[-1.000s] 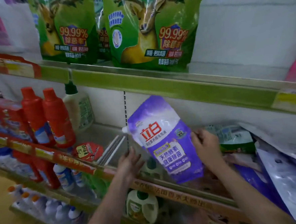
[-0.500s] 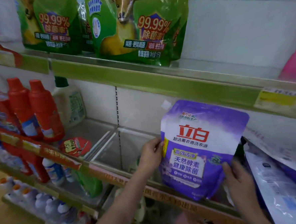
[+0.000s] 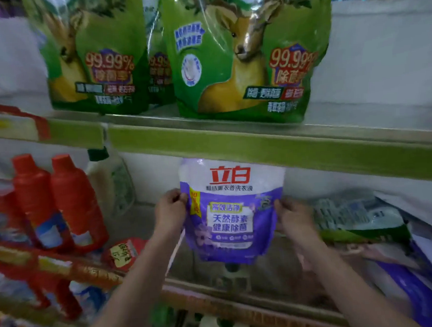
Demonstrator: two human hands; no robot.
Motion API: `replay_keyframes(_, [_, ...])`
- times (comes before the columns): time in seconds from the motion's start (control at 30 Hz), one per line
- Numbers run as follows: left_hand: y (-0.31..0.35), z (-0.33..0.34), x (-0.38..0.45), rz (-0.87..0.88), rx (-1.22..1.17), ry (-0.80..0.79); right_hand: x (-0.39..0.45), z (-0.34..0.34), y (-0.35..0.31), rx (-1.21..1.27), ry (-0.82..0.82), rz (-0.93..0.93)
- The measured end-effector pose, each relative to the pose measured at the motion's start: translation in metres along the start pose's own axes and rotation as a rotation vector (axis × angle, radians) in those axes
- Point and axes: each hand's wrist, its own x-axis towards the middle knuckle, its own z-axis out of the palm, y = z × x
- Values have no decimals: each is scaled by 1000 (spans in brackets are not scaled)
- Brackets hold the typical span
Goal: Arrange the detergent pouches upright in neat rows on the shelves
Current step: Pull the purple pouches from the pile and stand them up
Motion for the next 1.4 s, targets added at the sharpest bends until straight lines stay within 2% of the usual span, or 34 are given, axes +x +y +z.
replay_keyframes(0.13, [4,-5,46,-86,12,-21,29,40,-24,-165,88,-63])
replay_keyframes(0.27, [-8,9,65,-202,-46,-72,41,51,-20,-234,168,-38])
replay_keyframes(0.4, [-34,20,54,-273,-6,-204,24,53,5,-243,60,67])
replay_keyframes(0.5, [-37,25,53,-256,84,-270,14,44,0,-363,-18,-15])
replay_keyframes(0.6, [-30,27,51,-240,110,-229,5,29,-16,-477,-198,-62])
replay_keyframes(0.67, [-25,24,31,-230,192,-111,-8,9,-23,-575,-247,-80])
replay_keyframes(0.73, [-22,24,-8,-116,398,79,-22,-17,-21,-660,-214,-142])
replay_keyframes(0.77, [-21,28,-34,21,454,97,-28,-31,-19,-679,-177,-172])
replay_keyframes(0.8, [-20,36,-59,162,477,10,-34,-44,-15,-675,-137,-193])
replay_keyframes(0.9, [-15,81,-107,440,614,-463,-42,-77,-2,-605,-65,-149])
replay_keyframes(0.93, [-9,100,-113,520,687,-562,-43,-87,2,-602,-57,-151])
replay_keyframes(1.0, [2,132,-115,599,847,-638,-45,-105,12,-687,-42,-177])
replay_keyframes(1.07, [7,155,-111,612,1024,-639,-47,-123,20,-828,-18,-228])
replay_keyframes(1.13, [9,160,-107,615,1142,-654,-50,-134,23,-851,5,-258])
replay_keyframes(1.23, [26,156,-112,595,1135,-613,-53,-150,21,-900,60,-375])
replay_keyframes(1.3, [53,156,-120,661,1106,-506,-50,-160,18,-992,81,-449])
replay_keyframes(1.4, [97,154,-130,893,1077,-299,-39,-167,5,-1041,51,-509])
